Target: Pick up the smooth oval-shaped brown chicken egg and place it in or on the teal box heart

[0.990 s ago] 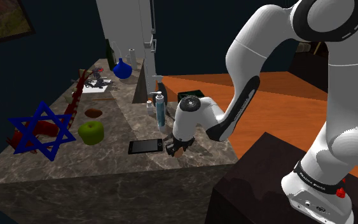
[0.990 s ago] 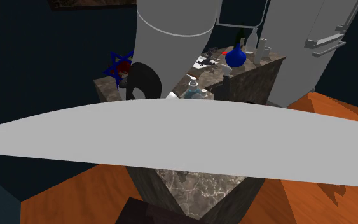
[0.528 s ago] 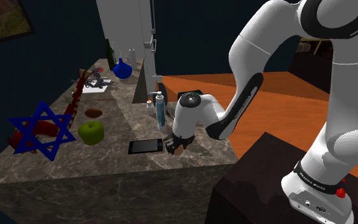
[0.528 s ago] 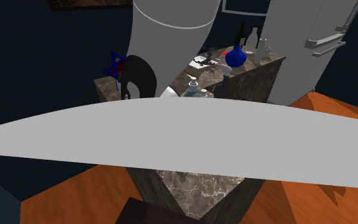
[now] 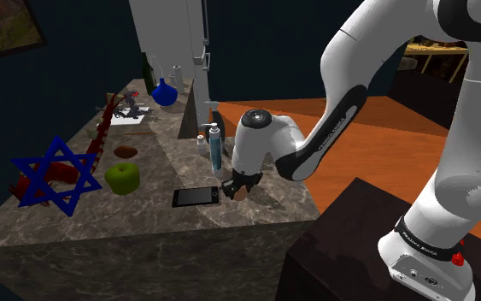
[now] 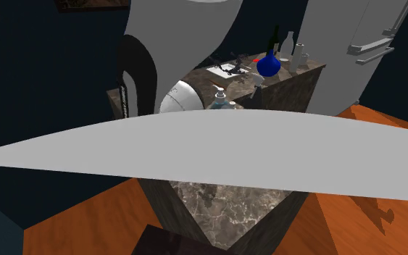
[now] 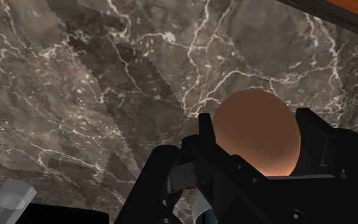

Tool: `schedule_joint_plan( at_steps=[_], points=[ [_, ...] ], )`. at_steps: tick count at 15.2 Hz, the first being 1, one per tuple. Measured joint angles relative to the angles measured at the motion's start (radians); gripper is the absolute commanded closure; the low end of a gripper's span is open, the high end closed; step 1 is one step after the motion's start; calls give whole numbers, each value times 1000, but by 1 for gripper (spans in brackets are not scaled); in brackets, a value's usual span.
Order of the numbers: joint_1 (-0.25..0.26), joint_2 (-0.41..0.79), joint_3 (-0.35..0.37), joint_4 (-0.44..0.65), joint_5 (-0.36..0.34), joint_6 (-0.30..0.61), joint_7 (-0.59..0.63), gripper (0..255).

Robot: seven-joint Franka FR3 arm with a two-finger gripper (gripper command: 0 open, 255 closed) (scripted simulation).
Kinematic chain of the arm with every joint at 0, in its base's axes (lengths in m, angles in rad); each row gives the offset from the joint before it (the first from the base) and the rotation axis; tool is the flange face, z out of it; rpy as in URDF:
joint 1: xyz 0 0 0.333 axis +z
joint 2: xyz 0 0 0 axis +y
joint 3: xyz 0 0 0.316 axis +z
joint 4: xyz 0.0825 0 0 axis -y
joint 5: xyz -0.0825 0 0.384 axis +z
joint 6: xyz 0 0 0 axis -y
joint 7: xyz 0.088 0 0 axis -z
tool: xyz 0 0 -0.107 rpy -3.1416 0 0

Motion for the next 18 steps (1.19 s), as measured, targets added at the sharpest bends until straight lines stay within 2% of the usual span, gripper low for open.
schedule_joint_plan(
  at_steps=[8,18],
  points=[
    [-54,-117,79,-22,194,-56,-157,255],
    [-72,-257,124,-16,422,-152,-340,255]
  ],
)
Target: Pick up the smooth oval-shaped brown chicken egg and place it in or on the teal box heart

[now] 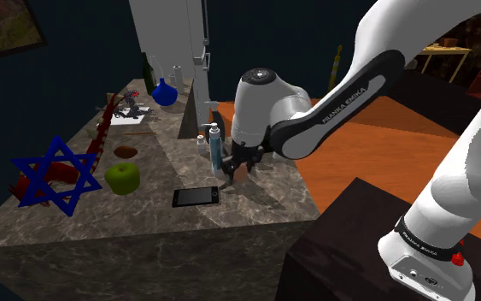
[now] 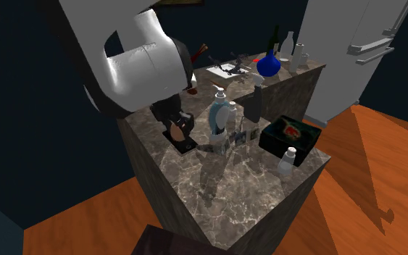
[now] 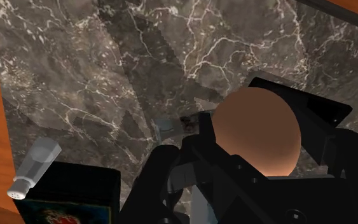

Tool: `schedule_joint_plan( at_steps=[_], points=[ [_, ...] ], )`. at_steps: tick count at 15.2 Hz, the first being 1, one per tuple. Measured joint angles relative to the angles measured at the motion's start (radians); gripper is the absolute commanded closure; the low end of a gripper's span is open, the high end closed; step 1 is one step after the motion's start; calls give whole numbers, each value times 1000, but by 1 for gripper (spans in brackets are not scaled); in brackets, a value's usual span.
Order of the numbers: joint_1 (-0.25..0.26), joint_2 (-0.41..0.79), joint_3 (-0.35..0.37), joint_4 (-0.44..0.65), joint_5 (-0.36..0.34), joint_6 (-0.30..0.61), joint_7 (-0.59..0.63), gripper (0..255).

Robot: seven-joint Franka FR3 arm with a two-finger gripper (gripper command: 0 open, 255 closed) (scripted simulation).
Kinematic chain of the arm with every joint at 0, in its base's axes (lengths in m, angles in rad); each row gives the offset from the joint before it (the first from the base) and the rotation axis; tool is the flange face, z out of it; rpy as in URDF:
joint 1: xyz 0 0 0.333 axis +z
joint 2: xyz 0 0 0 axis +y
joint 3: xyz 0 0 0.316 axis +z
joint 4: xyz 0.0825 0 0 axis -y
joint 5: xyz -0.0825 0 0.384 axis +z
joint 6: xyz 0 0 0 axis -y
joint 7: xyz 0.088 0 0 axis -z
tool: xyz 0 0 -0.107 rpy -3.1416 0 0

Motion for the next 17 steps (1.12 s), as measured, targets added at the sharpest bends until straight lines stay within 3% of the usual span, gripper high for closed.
schedule_joint_plan(
  at_steps=[5,17],
  points=[
    [-11,-36,-17,11,62,-29,-81,255],
    [-152,87,-160,137,62,-4,-371,255]
  ],
)
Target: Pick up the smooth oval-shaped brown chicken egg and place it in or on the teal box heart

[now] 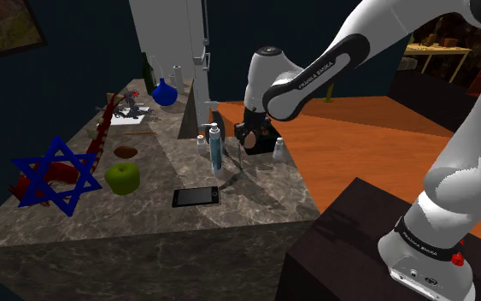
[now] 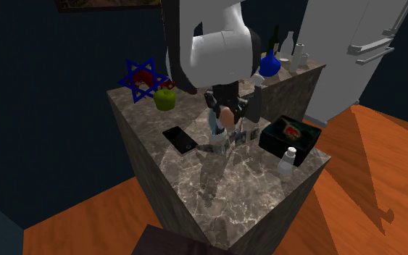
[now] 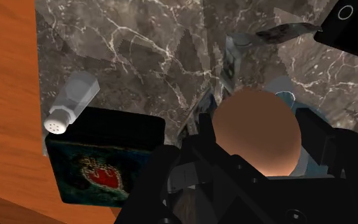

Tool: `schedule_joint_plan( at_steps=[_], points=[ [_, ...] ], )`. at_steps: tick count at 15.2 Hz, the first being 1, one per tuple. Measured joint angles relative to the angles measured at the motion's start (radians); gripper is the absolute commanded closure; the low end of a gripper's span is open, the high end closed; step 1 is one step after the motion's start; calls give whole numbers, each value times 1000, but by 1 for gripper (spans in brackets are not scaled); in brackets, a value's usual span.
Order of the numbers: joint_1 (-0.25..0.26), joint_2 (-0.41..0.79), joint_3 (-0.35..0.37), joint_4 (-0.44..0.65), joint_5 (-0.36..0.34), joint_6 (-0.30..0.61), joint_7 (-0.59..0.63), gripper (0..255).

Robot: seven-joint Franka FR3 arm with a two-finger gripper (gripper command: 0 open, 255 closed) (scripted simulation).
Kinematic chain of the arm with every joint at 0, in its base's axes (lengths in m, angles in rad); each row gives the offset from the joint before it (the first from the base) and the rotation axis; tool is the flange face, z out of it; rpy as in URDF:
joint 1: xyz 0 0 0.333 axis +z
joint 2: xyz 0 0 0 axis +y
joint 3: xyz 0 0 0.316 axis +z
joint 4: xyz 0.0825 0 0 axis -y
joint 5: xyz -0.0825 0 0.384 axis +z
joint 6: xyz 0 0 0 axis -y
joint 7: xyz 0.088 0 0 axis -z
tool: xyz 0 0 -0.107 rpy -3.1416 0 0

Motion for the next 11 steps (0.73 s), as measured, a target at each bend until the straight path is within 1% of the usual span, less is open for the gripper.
schedule_joint_plan(
  at_steps=[6,7,9,11],
  points=[
    [-68,92,-52,117,8,-18,-137,255],
    [-83,98,-57,134,17,-24,-166,255],
    [-99,153,-73,206,11,-41,-204,255],
    [-120,190,-85,255,14,-52,-245,255]
  ],
)
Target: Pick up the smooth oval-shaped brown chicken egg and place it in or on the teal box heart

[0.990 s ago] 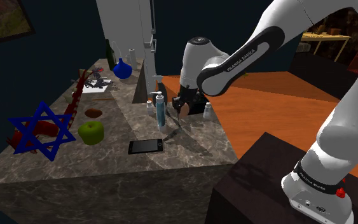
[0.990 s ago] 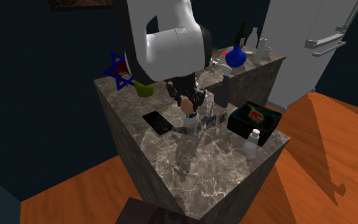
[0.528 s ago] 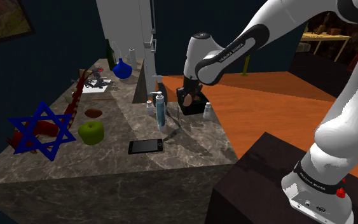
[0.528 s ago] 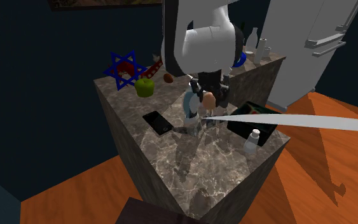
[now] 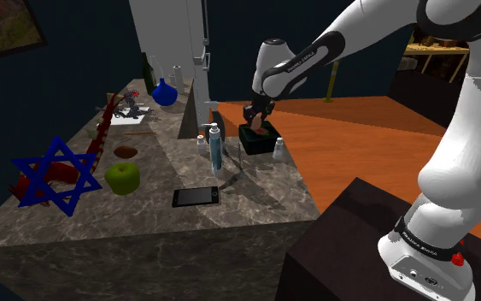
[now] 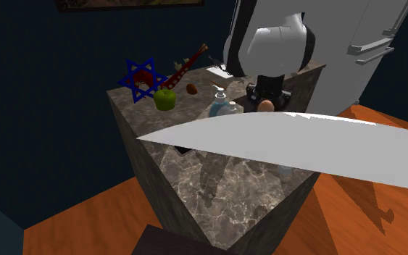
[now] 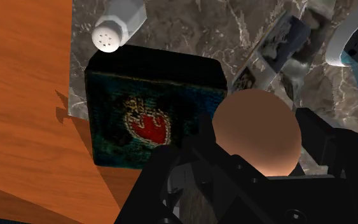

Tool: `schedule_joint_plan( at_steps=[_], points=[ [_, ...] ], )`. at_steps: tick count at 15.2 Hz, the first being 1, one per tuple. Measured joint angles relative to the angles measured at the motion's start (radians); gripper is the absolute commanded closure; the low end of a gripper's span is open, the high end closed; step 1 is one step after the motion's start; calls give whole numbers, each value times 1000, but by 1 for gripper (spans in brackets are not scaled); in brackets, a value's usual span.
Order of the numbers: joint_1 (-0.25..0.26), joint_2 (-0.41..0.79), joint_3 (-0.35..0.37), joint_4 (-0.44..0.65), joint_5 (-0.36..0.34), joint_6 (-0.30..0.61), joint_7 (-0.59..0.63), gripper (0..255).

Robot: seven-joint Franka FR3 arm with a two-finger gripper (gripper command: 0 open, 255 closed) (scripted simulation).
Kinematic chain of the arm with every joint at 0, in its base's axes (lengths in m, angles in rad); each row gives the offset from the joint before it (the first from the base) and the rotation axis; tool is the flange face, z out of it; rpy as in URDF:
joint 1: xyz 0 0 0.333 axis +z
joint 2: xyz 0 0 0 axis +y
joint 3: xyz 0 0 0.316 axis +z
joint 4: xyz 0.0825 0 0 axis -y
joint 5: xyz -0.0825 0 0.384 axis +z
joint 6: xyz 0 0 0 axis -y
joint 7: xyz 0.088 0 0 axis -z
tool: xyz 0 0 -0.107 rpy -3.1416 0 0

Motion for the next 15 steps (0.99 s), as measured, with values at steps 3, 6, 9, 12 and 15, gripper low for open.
schedule_joint_plan(
  at_steps=[3,6,9,12,15],
  points=[
    [-24,70,-17,96,-1,-26,-53,255],
    [-53,138,-29,206,7,-65,-117,255],
    [-73,219,-41,329,11,-107,-172,255],
    [-81,278,-49,422,11,-140,-204,255],
    [-83,302,-54,424,5,-119,-208,255]
  ],
)
